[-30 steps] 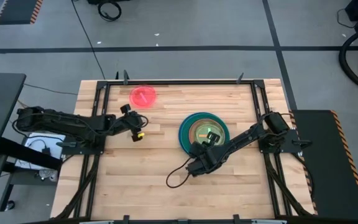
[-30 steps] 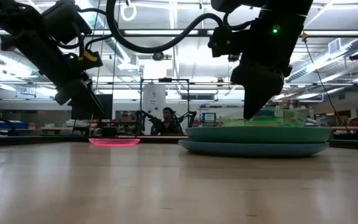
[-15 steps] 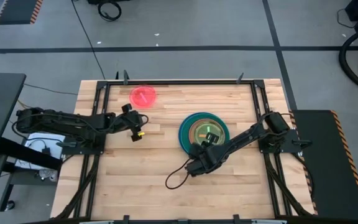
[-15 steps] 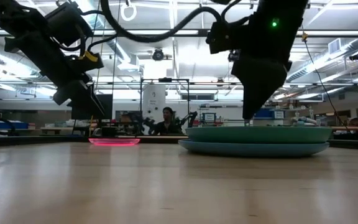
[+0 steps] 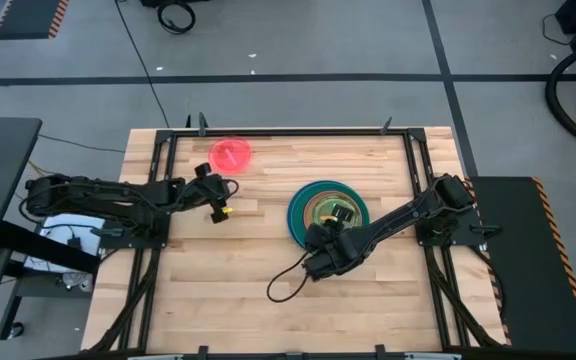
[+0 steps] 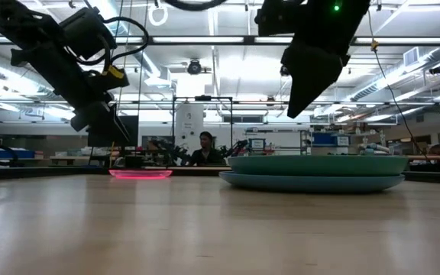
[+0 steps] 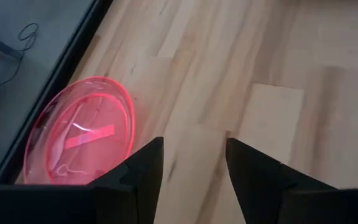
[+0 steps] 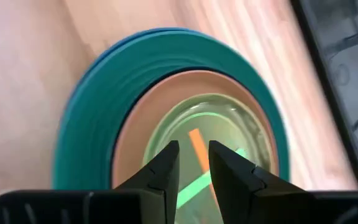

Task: Stack plastic plates
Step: Stack the pink plate on top of the green plate

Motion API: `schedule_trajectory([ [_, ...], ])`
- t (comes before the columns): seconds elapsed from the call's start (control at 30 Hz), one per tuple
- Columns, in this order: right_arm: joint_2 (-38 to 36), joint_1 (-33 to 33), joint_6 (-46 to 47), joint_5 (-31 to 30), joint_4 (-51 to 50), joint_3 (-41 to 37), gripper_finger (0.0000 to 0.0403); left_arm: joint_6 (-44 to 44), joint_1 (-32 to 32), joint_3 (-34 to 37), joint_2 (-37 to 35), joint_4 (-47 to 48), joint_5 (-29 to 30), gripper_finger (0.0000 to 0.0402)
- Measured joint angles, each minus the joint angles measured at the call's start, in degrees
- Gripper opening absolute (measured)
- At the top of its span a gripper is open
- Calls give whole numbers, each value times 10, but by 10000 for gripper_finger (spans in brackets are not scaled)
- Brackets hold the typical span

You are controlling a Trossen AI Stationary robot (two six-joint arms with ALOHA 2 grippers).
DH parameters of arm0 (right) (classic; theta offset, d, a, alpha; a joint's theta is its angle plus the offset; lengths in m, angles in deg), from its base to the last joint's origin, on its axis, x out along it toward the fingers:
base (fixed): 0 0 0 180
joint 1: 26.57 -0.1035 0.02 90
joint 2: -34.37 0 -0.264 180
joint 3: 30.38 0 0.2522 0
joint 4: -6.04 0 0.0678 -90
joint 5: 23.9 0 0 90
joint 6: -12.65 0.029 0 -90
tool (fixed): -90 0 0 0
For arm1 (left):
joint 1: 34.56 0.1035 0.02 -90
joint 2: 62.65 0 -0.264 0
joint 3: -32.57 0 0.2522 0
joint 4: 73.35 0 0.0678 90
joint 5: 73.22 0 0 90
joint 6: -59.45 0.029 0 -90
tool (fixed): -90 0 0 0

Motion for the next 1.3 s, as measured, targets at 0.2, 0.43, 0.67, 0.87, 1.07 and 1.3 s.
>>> schedule_trajectory([
  [0.2, 0, 0, 1, -30, 4, -13, 96, 36, 31, 0, 34, -34, 0, 181],
  [0.43, 0, -3, 10, -56, 31, -13, 96, 63, 68, 0, 107, -84, 0, 181],
  [0.67, 0, -3, -14, -55, 69, -13, 96, 90, 108, -1, 151, -125, 0, 181],
  [0.87, 0, -3, -32, -56, 90, -13, 96, 109, 119, -41, 204, -118, 1, 170],
  [1.07, 0, -3, -44, -56, 106, -13, 96, 127, 127, -88, 264, -102, 6, 153],
  [1.3, 0, -3, -46, -56, 108, -13, 96, 134, 154, -115, 315, -86, 24, 148],
])
